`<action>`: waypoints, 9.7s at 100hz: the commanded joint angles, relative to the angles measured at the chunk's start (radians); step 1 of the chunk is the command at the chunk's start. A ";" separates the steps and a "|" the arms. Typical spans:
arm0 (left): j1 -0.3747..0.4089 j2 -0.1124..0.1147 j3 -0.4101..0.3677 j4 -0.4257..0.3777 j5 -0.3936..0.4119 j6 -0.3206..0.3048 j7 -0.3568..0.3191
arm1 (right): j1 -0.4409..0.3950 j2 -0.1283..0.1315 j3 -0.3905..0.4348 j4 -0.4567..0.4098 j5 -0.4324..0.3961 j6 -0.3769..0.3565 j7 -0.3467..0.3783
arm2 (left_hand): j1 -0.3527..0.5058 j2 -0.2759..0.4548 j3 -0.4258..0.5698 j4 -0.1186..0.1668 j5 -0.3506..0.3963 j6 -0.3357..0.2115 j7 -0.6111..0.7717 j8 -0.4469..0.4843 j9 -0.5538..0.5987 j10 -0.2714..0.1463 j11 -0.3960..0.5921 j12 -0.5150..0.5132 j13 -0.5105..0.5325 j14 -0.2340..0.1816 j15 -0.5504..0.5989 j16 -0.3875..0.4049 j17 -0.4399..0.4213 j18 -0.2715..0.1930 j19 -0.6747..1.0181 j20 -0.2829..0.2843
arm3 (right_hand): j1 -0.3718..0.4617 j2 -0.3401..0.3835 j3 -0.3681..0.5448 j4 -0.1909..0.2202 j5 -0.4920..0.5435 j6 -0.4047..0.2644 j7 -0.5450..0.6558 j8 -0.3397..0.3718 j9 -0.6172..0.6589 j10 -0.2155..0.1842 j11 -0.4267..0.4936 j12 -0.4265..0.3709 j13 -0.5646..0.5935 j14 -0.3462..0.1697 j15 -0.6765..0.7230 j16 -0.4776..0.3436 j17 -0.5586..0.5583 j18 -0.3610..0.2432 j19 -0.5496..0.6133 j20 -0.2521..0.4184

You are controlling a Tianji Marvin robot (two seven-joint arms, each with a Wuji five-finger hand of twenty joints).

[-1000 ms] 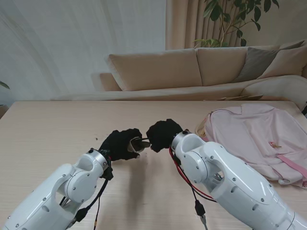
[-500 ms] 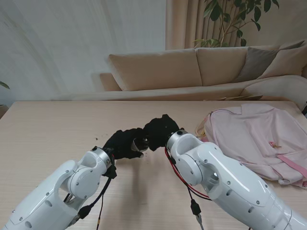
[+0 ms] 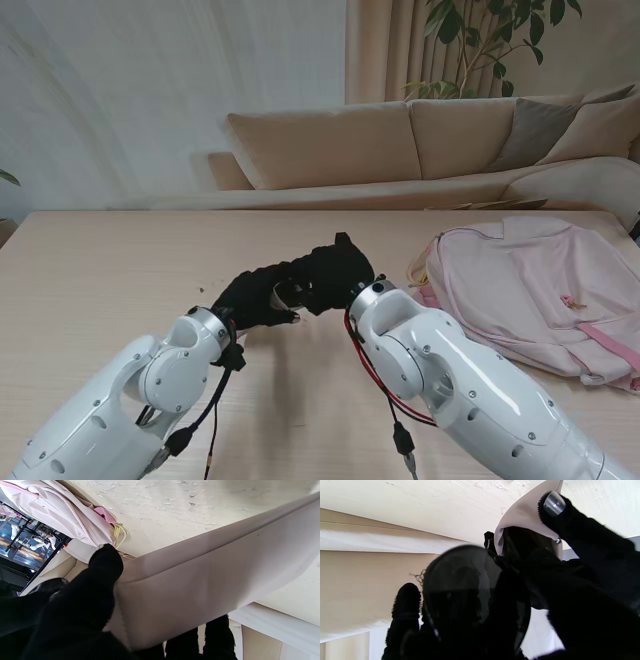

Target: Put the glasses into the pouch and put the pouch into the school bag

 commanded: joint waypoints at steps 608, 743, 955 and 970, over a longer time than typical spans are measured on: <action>0.045 -0.027 -0.042 -0.036 -0.048 0.021 0.057 | -0.224 -0.075 0.157 0.157 0.228 -0.347 -0.472 | 0.028 0.150 -0.040 0.021 0.074 -0.024 0.090 0.073 0.016 0.008 -0.025 0.007 0.010 0.030 0.005 0.012 -0.035 0.030 0.017 0.011 | -0.191 0.235 -0.088 0.167 -0.344 -0.112 -0.307 -0.181 -0.577 -0.112 -0.364 -0.412 -0.549 -0.178 -0.579 -0.216 -0.285 -0.092 -0.346 -0.179; 0.042 -0.027 -0.040 -0.042 -0.055 0.046 0.050 | -0.237 -0.016 0.409 0.532 -0.030 0.068 -0.520 | 0.040 0.155 -0.068 0.027 0.075 -0.028 0.088 0.077 0.017 0.007 -0.027 0.006 0.008 0.028 0.006 0.012 -0.039 0.029 0.018 0.012 | -0.067 -0.268 0.166 0.104 -0.636 0.145 -0.242 -0.213 -0.740 -0.011 -0.331 -0.430 -0.525 -0.082 -0.677 -0.272 -0.286 -0.050 -0.394 -0.091; 0.208 -0.015 -0.200 -0.110 0.013 -0.021 0.060 | 0.130 -0.140 -0.121 0.640 0.264 0.193 -0.447 | 0.051 0.155 -0.076 0.027 0.077 -0.032 0.102 0.071 0.021 0.003 -0.025 0.008 0.010 0.025 0.011 0.013 -0.039 0.027 0.023 0.014 | 0.210 -0.253 0.321 -0.019 0.242 -0.122 0.070 -0.127 0.366 -0.011 -0.264 -0.423 0.340 0.007 -0.211 -0.151 0.147 0.063 -0.027 -0.064; 0.232 -0.017 -0.222 -0.125 0.013 -0.021 0.069 | 0.138 -0.172 -0.183 0.604 0.306 0.237 -0.433 | 0.053 0.154 -0.076 0.027 0.077 -0.031 0.101 0.071 0.019 0.004 -0.027 0.007 0.008 0.027 0.011 0.013 -0.038 0.026 0.023 0.014 | 0.208 -0.254 0.322 -0.020 0.241 -0.119 0.071 -0.126 0.369 -0.011 -0.264 -0.422 0.346 0.009 -0.209 -0.150 0.156 0.065 -0.026 -0.064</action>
